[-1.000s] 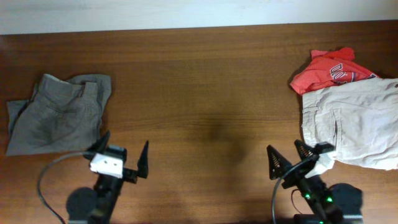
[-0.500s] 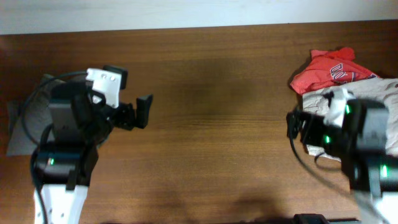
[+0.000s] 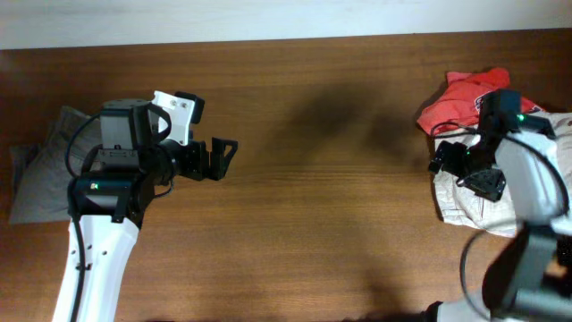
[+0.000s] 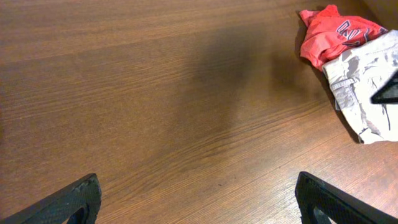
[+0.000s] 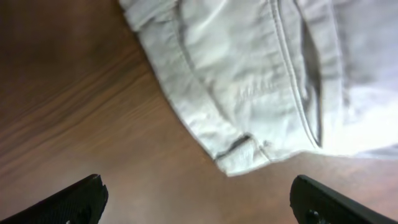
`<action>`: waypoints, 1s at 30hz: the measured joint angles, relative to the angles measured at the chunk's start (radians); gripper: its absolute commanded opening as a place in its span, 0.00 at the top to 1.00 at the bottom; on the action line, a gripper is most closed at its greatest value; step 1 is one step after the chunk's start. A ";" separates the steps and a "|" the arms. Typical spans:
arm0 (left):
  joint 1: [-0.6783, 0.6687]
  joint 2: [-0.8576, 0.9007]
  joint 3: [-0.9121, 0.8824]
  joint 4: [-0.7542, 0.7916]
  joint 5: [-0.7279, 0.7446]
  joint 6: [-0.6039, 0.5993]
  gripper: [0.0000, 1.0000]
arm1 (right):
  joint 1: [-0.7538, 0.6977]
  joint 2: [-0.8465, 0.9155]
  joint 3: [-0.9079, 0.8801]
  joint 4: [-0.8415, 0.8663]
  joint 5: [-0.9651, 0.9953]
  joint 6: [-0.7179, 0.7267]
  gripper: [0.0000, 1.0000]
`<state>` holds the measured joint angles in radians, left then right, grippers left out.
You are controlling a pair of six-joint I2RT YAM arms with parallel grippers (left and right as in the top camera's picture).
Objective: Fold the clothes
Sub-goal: 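Move the right gripper to the beige shorts on the red t-shirt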
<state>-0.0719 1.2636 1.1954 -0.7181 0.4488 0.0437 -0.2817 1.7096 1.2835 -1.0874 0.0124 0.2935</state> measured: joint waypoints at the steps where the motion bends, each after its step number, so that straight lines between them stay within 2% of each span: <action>1: 0.000 0.000 0.000 0.000 -0.001 0.000 0.01 | -0.001 0.030 0.000 0.013 0.002 0.007 0.01; 8: 0.000 0.001 0.000 -0.001 -0.008 0.000 0.00 | 0.008 0.145 -0.020 0.129 0.069 0.056 0.01; 10: 0.000 0.001 0.000 -0.001 -0.008 0.000 0.01 | 0.008 0.169 -0.035 0.158 0.094 0.074 0.08; 12: 0.000 0.001 0.000 0.000 -0.011 0.000 0.01 | 0.008 0.188 -0.053 0.193 0.115 0.094 0.34; 14: 0.000 0.001 0.000 0.000 -0.011 0.000 0.01 | 0.008 0.193 -0.064 0.203 0.127 0.106 0.69; 16: 0.000 0.001 0.000 0.000 -0.011 0.000 0.01 | 0.008 0.193 -0.066 0.203 0.137 0.116 0.83; 18: 0.000 0.001 0.000 0.003 -0.011 0.000 0.01 | 0.008 0.193 -0.066 0.199 0.149 0.124 0.91; 20: 0.000 0.001 0.000 0.004 -0.011 0.000 0.01 | 0.005 0.186 -0.066 0.176 0.156 0.125 0.96; 23: 0.000 0.001 0.000 0.016 -0.011 0.000 0.01 | 0.006 0.135 -0.058 0.114 0.155 0.124 0.96; 30: 0.000 0.001 0.000 0.037 -0.011 0.000 0.01 | 0.047 -0.190 0.058 0.028 0.042 0.042 0.96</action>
<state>-0.0719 1.2644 1.1954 -0.6815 0.4377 0.0437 -0.2348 1.5192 1.3418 -1.0592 0.0544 0.3351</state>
